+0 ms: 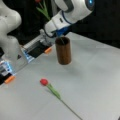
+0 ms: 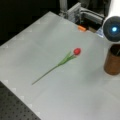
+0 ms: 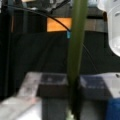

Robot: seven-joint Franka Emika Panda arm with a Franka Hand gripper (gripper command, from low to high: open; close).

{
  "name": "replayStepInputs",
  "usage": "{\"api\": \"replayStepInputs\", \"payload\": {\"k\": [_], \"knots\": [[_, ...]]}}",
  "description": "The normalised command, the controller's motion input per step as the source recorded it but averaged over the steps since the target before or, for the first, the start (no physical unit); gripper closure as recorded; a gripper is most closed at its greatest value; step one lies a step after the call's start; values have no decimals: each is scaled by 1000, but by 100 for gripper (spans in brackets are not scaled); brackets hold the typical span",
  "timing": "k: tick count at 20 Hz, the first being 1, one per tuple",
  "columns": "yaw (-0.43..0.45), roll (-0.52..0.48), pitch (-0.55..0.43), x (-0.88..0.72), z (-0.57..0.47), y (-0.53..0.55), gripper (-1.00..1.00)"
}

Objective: Flower insertion into a vase

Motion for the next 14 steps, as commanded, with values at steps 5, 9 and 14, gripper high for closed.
{"api": "replayStepInputs", "payload": {"k": [5, 9, 14], "knots": [[119, -166, 41, 311, -173, 24, -100], [81, -90, -38, 211, -104, -19, -100], [96, -86, -10, 160, 20, -33, -100]]}}
